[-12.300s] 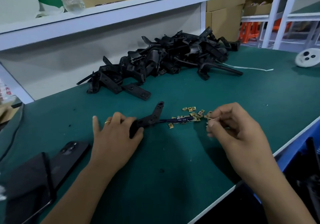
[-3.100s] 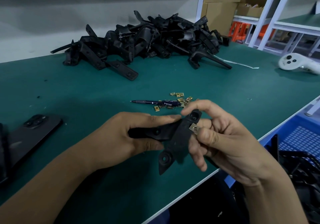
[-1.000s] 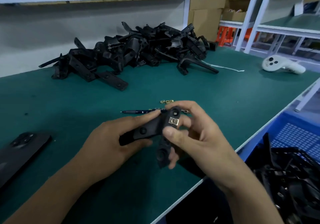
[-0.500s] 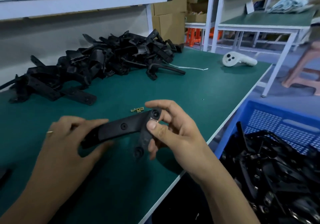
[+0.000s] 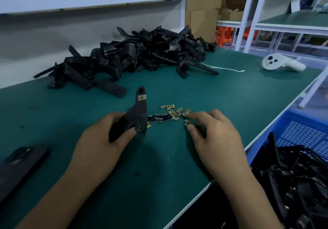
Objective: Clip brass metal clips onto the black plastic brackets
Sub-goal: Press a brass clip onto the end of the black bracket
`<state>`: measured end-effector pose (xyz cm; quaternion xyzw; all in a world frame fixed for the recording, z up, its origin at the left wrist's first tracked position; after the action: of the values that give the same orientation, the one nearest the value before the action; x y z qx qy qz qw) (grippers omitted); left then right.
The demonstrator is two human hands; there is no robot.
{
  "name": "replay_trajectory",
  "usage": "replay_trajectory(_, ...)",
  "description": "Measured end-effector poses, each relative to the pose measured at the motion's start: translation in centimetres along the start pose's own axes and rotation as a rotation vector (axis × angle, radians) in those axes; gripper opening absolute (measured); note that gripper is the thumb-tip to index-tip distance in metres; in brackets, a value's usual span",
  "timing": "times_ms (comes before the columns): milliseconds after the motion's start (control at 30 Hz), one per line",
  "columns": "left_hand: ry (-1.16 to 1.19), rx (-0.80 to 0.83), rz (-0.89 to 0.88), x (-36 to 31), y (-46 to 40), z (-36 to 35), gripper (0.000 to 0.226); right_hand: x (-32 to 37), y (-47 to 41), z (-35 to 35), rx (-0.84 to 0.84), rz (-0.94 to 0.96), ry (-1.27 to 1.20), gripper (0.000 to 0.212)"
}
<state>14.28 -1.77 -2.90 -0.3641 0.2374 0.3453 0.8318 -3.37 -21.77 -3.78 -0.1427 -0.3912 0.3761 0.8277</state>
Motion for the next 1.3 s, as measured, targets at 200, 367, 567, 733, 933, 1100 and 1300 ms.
replay_trajectory(200, -0.017, 0.007, 0.037, -0.2, 0.1, -0.1, 0.027, 0.6, 0.0, 0.1, 0.041, 0.013, 0.018, 0.009)
replay_trajectory(367, -0.012, 0.018, 0.065, -0.2, 0.3, 0.0, 0.025, 1.0, 0.1, 0.4, 0.06, 0.021, 0.023, 0.014)
replay_trajectory(567, -0.03, 0.046, 0.082, -0.4, 0.3, 0.0, 0.027, 1.4, 0.1, 0.4, 0.117, 0.053, 0.082, 0.015)
replay_trajectory(733, -0.021, 0.033, 0.09, -0.7, 0.5, 0.3, 0.028, 0.9, -0.1, 0.3, 0.131, 0.047, 0.045, 0.007)
replay_trajectory(933, 0.055, -0.002, 0.082, -1.3, 0.5, 0.7, 0.025, 0.6, 0.0, 0.5, 0.117, -0.036, -0.208, 0.024)
replay_trajectory(1100, 0.131, -0.009, 0.066, -2.1, 0.9, 0.2, 0.021, 3.4, 1.0, -0.1, 0.189, -0.155, -0.639, 0.03)
replay_trajectory(1300, 0.202, 0.187, 0.091, -2.3, 1.6, -1.0, 0.031, 5.2, 1.8, -1.6, 0.255, -0.117, -0.688, 0.039)
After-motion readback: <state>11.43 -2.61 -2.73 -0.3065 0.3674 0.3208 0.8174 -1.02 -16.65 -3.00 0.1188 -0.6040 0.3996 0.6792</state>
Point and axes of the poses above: each hand's wrist, its own y-axis away from the middle knuckle, its own z-axis out of the back of the hand, x = y × z, the point moved 4 cm from there along -y, towards the middle knuckle, and after that the axes turned 7 degrees about -x, right-handed, at the moved point
